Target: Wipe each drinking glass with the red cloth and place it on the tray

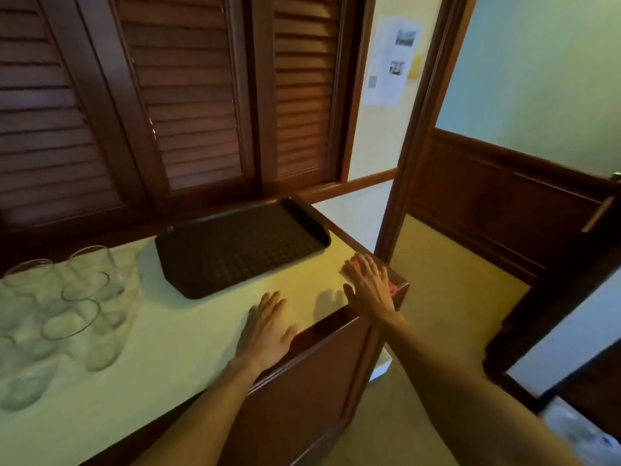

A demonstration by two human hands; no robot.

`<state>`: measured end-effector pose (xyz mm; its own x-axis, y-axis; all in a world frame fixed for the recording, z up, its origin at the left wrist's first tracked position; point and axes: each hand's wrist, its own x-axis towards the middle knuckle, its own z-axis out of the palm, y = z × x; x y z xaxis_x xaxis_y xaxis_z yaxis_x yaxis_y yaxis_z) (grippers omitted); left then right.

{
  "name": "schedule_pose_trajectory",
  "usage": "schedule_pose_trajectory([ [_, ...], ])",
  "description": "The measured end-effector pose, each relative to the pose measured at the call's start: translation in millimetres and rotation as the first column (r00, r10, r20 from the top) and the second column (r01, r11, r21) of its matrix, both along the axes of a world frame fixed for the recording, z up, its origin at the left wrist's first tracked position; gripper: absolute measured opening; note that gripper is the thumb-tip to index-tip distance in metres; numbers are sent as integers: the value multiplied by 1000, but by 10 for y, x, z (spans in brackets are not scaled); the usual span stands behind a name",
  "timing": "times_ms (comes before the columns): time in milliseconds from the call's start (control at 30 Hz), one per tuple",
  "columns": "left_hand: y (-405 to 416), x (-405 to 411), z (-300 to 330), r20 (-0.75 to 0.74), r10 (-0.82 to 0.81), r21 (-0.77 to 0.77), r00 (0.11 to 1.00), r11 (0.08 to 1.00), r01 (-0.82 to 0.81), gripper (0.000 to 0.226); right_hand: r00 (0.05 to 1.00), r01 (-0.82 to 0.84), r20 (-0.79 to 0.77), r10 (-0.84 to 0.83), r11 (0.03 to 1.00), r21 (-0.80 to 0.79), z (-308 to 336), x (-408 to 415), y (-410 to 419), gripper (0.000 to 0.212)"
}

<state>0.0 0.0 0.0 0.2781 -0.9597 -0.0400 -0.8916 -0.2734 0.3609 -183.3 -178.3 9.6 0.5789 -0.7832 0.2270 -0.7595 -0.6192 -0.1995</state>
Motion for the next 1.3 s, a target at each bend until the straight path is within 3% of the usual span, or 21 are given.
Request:
schedule_pose_trajectory([
  [133,-41,4,-199,56,6,54,998,998,-10,75,998,38,-41,-37,999,36,-57,-49,-108,64],
  [300,-46,-2,-263,128,-5,52,992,999,-2,124,989,103,-110,-96,993,64,-248,-81,-212,68],
  [433,-37,-23,-253,121,6,54,993,998,-13,123,985,102,-147,-90,992,79,-253,-92,-196,63],
  [600,-39,-14,-272,132,0,50,991,999,-7,125,982,112,-162,-92,987,118,-212,-63,-157,75],
  [900,-57,-6,-221,107,-25,108,994,994,13,123,969,56,-241,-51,998,14,-92,14,-31,77],
  [1000,-35,62,2,-54,-51,167,997,984,60,85,988,17,-151,-14,1000,19,-38,157,167,77],
  [1100,133,271,258,-245,16,5,969,1000,-15,49,999,-35,-2,35,999,-6,58,459,496,66],
  [1200,435,496,546,-111,176,-221,978,955,-197,27,977,-131,156,148,985,-114,108,843,844,60],
  [1300,759,675,798,6,351,-333,936,883,-329,13,941,-197,240,240,962,-188,136,1203,1157,58],
])
